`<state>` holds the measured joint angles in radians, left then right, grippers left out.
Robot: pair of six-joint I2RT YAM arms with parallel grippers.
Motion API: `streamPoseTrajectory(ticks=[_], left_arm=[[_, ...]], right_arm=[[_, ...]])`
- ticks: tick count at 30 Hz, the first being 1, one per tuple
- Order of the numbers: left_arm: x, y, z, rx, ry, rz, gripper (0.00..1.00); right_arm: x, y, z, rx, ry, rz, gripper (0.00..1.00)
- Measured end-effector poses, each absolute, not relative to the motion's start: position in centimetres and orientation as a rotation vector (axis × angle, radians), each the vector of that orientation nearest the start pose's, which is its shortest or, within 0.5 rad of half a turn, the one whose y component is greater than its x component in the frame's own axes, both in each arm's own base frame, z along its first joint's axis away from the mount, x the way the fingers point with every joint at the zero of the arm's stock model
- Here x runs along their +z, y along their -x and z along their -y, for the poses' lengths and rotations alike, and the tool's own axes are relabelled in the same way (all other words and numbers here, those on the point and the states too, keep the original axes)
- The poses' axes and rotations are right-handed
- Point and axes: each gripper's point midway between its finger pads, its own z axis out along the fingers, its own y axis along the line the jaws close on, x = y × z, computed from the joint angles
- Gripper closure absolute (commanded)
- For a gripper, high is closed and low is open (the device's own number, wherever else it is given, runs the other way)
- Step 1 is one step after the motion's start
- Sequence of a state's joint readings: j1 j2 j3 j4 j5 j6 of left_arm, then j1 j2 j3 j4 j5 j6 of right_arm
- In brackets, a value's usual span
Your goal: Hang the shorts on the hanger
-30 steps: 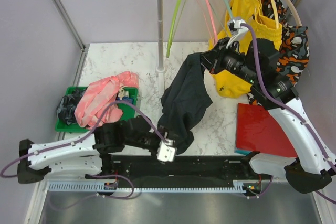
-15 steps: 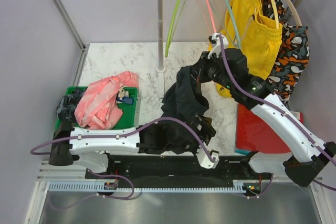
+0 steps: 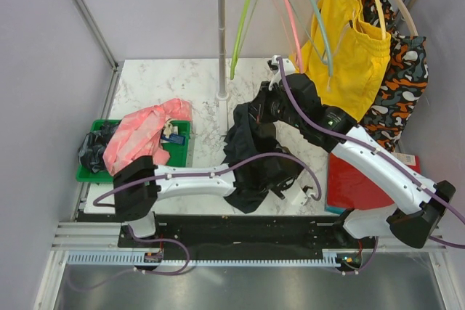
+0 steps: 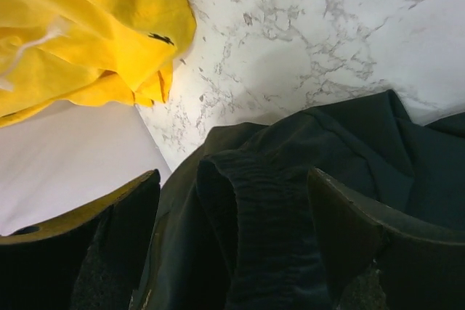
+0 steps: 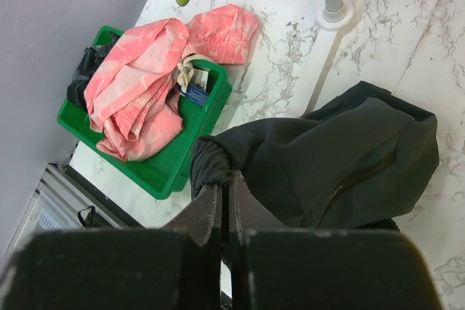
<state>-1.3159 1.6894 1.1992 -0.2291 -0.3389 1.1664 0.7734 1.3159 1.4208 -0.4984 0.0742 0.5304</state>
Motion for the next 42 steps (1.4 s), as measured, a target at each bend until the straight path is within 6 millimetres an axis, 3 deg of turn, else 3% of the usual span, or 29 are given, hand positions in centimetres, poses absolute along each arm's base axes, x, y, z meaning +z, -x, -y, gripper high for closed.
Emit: streamPoseTrajectory(ticks=[2,3,6,9,11,14,16,18,20,23,28,31,32,34,35,36,37,38,42], left_arm=[[14.4,-21.8,41.8,0.326,-2.107,-0.947,0.46],[13.9,-22.4,41.6,0.335,-2.121,-0.983,0.69],[12.8,-23.1,39.7,0.342,-2.184,-1.093,0.98],[12.8,-20.9,37.3,0.250,-2.269,-1.136,0.98],[14.5,-18.4,35.6,0.135,-2.294,-1.116,0.98],[19.8,-14.3,32.0,-0.086,-2.239,-1.027,0.98],[23.9,-12.7,28.7,-0.205,-2.129,-0.962,0.98],[27.9,-12.9,24.9,-0.235,-1.968,-0.922,0.98],[30.5,-13.7,21.0,-0.168,-1.821,-0.894,0.98],[29.0,-13.8,19.3,-0.160,-1.808,-0.887,0.98],[19.2,-17.3,18.4,-0.245,-1.921,-1.164,0.98],[15.3,-20.5,17.5,-0.342,-1.899,-1.385,0.91],[14.6,-21.6,17.1,-0.368,-1.876,-1.448,0.77],[13.8,-23.7,16.9,-0.444,-1.828,-1.551,0.65],[13.7,-24.7,16.9,-0.465,-1.804,-1.587,0.37],[13.6,-25.3,16.8,-0.479,-1.786,-1.611,0.17],[13.7,-25.9,16.5,-0.480,-1.765,-1.632,0.14],[13.7,-26.0,16.4,-0.489,-1.744,-1.650,0.06],[14.9,-25.2,16.6,-0.542,-1.648,-1.707,0.05]], right_arm=[[32.5,-28.7,-29.0,0.761,0.193,-2.035,1.00],[32.5,-28.8,-29.0,0.756,0.192,-2.033,1.00],[32.5,-29.1,-28.6,0.723,0.189,-2.024,1.00],[32.6,-29.5,-27.8,0.658,0.223,-2.002,1.00],[33.0,-29.6,-27.0,0.611,0.252,-1.980,1.00],[33.6,-29.8,-25.0,0.537,0.303,-1.956,1.00],[33.9,-30.0,-23.2,0.472,0.335,-1.950,1.00],[34.0,-30.0,-21.1,0.399,0.378,-1.958,1.00],[33.5,-29.5,-19.5,0.352,0.437,-1.982,1.00],[32.2,-27.7,-18.9,0.350,0.560,-2.014,1.00],[26.4,-24.1,-19.0,0.423,0.768,-2.145,1.00],[22.1,-23.2,-19.5,0.455,0.869,-2.261,1.00],[21.0,-23.0,-19.6,0.463,0.894,-2.295,1.00],[19.6,-23.1,-19.9,0.471,0.924,-2.338,1.00],[19.0,-23.3,-20.0,0.468,0.930,-2.353,1.00],[18.6,-23.5,-20.0,0.464,0.929,-2.368,1.00],[18.3,-23.7,-19.9,0.460,0.924,-2.381,1.00],[18.1,-23.9,-19.9,0.456,0.918,-2.389,1.00],[17.4,-25.1,-20.0,0.442,0.883,-2.403,1.00]])
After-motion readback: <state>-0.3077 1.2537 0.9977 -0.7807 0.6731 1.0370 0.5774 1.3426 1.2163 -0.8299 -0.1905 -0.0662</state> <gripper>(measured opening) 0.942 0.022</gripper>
